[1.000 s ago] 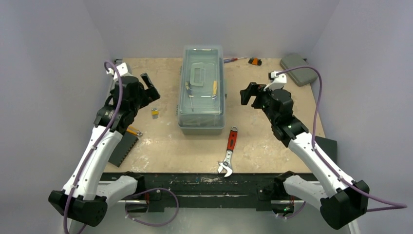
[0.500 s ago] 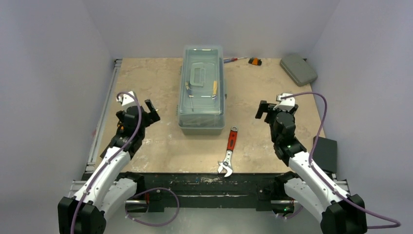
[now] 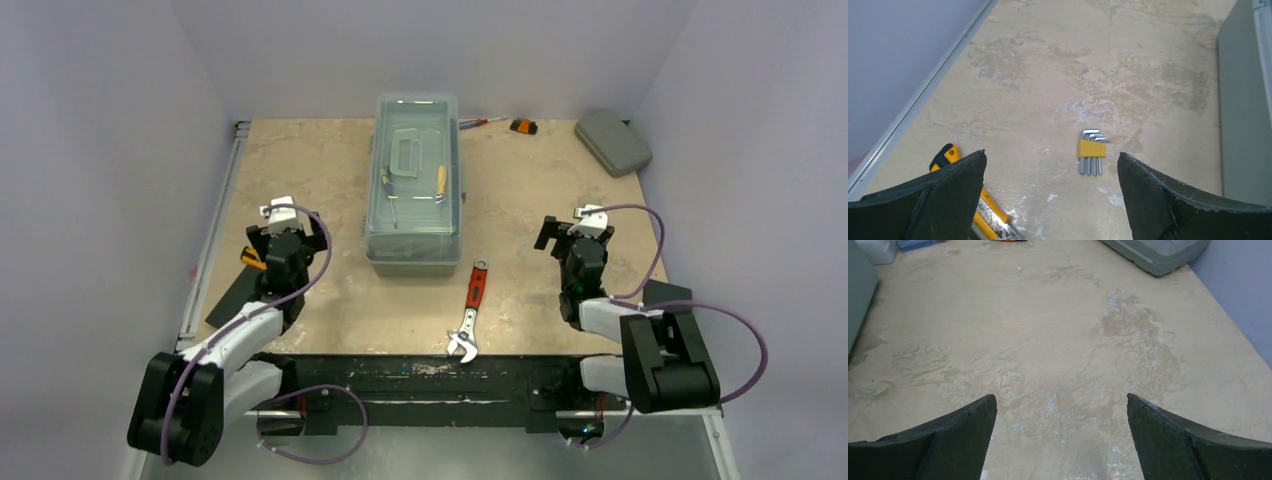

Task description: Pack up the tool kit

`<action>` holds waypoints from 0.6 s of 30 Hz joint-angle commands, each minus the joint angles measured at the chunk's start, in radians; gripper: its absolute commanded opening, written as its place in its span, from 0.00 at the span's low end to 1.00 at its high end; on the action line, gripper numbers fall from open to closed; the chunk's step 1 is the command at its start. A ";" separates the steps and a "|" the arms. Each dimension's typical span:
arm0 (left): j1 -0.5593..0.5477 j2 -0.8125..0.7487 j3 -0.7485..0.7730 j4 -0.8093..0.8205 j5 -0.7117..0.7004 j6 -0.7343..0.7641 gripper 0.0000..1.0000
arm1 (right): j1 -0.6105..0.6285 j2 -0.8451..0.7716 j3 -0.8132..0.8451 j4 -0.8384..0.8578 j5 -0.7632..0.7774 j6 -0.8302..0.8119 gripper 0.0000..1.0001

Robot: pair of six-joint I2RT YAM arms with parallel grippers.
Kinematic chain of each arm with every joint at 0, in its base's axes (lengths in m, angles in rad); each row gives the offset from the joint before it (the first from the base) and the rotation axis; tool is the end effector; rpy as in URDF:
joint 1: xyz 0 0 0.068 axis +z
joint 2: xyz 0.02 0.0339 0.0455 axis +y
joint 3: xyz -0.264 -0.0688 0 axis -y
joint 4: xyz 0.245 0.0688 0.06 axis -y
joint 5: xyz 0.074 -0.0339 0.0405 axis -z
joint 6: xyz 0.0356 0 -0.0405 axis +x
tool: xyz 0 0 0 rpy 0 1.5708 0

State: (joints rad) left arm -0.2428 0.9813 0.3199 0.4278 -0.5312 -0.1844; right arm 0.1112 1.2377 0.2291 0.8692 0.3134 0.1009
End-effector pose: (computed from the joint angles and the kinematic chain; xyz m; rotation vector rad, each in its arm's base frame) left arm 0.2036 -0.0318 0.2056 -0.3221 1.7454 0.1707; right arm 0.2217 0.0137 0.1727 0.2233 1.6899 -0.1099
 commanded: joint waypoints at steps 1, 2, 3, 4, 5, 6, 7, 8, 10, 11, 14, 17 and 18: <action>0.016 0.167 0.017 0.226 -0.036 0.066 1.00 | -0.047 0.122 0.033 0.202 -0.133 -0.026 0.99; 0.018 0.210 0.046 0.210 -0.082 0.066 0.99 | -0.054 0.233 0.008 0.311 -0.135 -0.019 0.99; 0.018 0.220 0.092 0.117 -0.098 0.042 0.99 | -0.058 0.292 -0.010 0.470 -0.142 -0.030 0.99; 0.020 0.230 0.096 0.130 -0.134 0.036 0.99 | -0.056 0.246 0.000 0.411 -0.155 -0.045 0.99; 0.020 0.227 0.076 0.172 -0.154 0.040 0.99 | -0.059 0.230 0.021 0.300 -0.166 -0.040 0.99; 0.020 0.204 0.056 0.174 -0.139 0.038 0.99 | -0.058 0.263 0.009 0.396 -0.163 -0.036 0.99; 0.022 0.183 0.033 0.199 -0.113 0.049 0.98 | -0.058 0.275 -0.005 0.438 -0.161 -0.036 0.99; 0.021 0.183 0.010 0.250 -0.096 0.071 0.97 | -0.058 0.249 0.001 0.392 -0.150 -0.039 0.99; 0.020 0.190 0.014 0.250 -0.049 0.100 0.95 | -0.057 0.265 0.033 0.331 -0.055 -0.014 0.99; 0.020 0.196 0.030 0.228 -0.017 0.111 0.94 | -0.056 0.268 0.051 0.299 -0.018 -0.009 0.99; 0.020 0.231 0.066 0.211 0.067 0.158 1.00 | -0.050 0.266 0.063 0.273 -0.057 -0.034 0.99; 0.022 0.234 0.046 0.265 0.113 0.216 1.00 | -0.051 0.256 0.071 0.244 -0.070 -0.038 0.99; 0.022 0.235 0.023 0.323 0.126 0.251 1.00 | -0.051 0.259 0.072 0.244 -0.071 -0.038 0.99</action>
State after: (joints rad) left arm -0.2287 1.2118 0.3496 0.5941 -0.4988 -0.0471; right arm 0.0586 1.5059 0.2722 1.1072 0.2222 0.0841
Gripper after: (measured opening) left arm 0.998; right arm 0.987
